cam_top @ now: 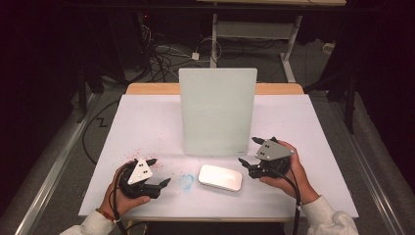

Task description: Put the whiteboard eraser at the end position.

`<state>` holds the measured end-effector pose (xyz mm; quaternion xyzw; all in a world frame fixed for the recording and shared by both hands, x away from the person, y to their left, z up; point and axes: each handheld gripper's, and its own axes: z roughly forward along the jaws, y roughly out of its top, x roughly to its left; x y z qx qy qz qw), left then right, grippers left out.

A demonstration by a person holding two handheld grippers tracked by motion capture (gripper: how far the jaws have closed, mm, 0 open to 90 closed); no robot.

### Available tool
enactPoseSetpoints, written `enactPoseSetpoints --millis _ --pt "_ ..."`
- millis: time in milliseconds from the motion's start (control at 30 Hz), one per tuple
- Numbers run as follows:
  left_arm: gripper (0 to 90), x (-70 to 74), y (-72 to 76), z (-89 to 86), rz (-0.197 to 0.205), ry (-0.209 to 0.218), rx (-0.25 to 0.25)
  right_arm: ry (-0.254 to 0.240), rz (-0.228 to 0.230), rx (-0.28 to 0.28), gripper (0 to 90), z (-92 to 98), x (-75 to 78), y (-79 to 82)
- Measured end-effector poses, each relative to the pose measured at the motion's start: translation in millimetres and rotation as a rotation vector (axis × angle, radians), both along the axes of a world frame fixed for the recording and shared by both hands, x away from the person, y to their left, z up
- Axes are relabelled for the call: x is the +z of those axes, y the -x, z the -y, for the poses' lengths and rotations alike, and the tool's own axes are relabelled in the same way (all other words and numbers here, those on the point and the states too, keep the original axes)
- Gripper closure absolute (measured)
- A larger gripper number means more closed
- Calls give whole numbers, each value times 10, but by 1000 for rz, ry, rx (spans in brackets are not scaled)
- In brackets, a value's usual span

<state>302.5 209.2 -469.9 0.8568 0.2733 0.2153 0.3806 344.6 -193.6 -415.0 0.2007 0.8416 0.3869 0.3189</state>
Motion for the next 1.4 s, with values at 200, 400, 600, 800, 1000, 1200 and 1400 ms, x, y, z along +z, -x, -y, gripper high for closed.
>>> enactPoseSetpoints --millis 200,400,600,800,1000,1200,1400 --pt "204 -1 3 -4 -1 0 2 -33 21 -63 203 186 2 19" --pt "204 -1 -1 -4 -1 3 3 -45 34 -107 203 364 -24 51" --pt "204 -2 -9 -1 -2 3 6 -49 29 -141 208 528 -79 94" --pt "204 -7 -23 1 -5 5 10 -63 22 -170 211 679 -144 141" --pt "204 -8 -45 1 -6 9 17 -72 11 -203 211 812 -226 182" --pt "204 -3 -49 -1 -3 12 21 -95 4 -246 210 950 -351 243" --pt "204 4 -55 -12 2 12 34 -113 -42 -264 210 1016 -517 312"
